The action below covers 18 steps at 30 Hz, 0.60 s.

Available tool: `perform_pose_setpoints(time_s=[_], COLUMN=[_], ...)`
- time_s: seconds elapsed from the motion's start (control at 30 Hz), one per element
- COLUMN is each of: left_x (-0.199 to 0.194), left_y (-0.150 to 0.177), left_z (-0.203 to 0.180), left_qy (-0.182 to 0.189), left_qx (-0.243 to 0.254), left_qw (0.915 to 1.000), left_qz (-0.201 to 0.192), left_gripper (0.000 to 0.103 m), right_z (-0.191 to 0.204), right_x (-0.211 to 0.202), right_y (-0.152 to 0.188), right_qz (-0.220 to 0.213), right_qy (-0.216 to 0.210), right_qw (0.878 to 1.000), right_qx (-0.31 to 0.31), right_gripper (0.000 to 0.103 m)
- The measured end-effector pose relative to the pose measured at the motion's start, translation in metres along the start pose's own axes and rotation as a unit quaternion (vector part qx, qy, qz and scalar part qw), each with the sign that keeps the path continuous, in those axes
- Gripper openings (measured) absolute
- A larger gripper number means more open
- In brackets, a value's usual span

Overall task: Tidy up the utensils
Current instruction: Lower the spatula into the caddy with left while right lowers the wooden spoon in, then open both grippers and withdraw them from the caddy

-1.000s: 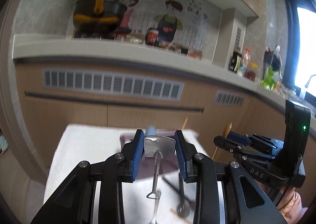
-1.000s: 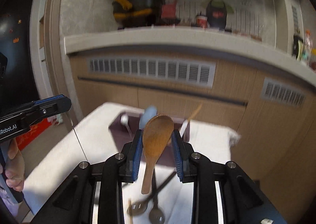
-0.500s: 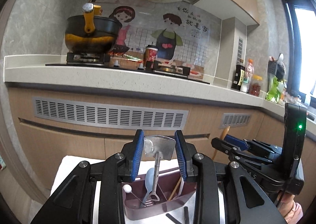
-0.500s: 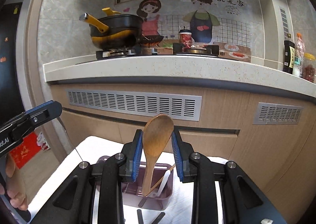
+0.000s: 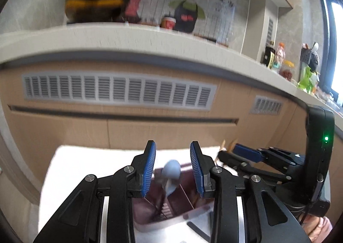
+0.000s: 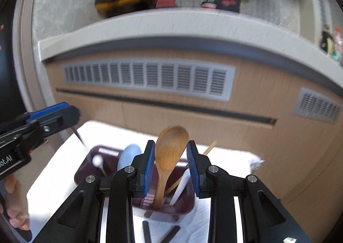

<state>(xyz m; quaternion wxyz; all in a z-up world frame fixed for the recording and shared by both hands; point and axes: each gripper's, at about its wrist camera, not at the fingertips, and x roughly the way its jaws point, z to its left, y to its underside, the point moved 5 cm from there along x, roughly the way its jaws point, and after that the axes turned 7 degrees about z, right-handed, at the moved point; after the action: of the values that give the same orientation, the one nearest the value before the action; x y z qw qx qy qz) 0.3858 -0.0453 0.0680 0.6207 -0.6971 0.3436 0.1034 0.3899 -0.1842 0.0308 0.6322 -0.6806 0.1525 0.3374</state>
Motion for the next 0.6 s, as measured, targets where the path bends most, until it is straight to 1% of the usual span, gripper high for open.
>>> perform_pose_setpoints(time_s=[0.03,0.07,0.1,0.13,0.23,0.37,0.43,0.5,0.57,0.6], left_x=[0.003,0.004,0.004,0.002,-0.004,-0.011,-0.013,-0.016,-0.019,-0.021], left_y=[0.003,0.005,0.007,0.010,0.020,0.042,0.055,0.071,0.085,0.093], left_z=[0.001,0.002,0.003,0.005,0.011,0.017,0.016,0.014,0.010,0.009], left_qy=[-0.001,-0.005,-0.010,-0.012,-0.015,-0.026,-0.036,-0.045,-0.050,-0.051], left_qx=[0.000,0.000,-0.002,-0.005,-0.017,-0.021,-0.017,-0.010,-0.007,-0.006], left_qw=[1.0000,1.0000,0.9999,0.9999,0.9997,0.9991,0.9986,0.9978,0.9970,0.9966], left_qz=[0.005,0.006,0.005,0.004,0.009,0.025,0.036,0.048,0.059,0.065], left_gripper=[0.038,0.040,0.041,0.043,0.050,0.051,0.051,0.051,0.054,0.055], right_z=[0.001,0.000,-0.001,-0.004,-0.014,-0.023,-0.022,-0.020,-0.015,-0.012], right_x=[0.005,0.009,0.009,0.007,-0.001,-0.010,-0.013,-0.016,-0.021,-0.023], right_y=[0.003,0.006,0.008,0.011,0.018,0.034,0.045,0.058,0.073,0.079], right_qz=[0.014,0.023,0.021,0.016,0.010,0.007,0.010,0.016,0.021,0.023], right_qy=[-0.010,-0.019,-0.024,-0.024,-0.025,-0.012,0.003,0.018,0.024,0.025], right_qw=[1.000,1.000,0.999,0.999,0.999,0.999,0.999,0.999,0.999,0.999], right_qx=[-0.001,0.003,0.008,0.017,0.036,0.052,0.047,0.039,0.033,0.030], right_gripper=[0.046,0.053,0.063,0.064,0.064,0.068,0.071,0.072,0.076,0.081])
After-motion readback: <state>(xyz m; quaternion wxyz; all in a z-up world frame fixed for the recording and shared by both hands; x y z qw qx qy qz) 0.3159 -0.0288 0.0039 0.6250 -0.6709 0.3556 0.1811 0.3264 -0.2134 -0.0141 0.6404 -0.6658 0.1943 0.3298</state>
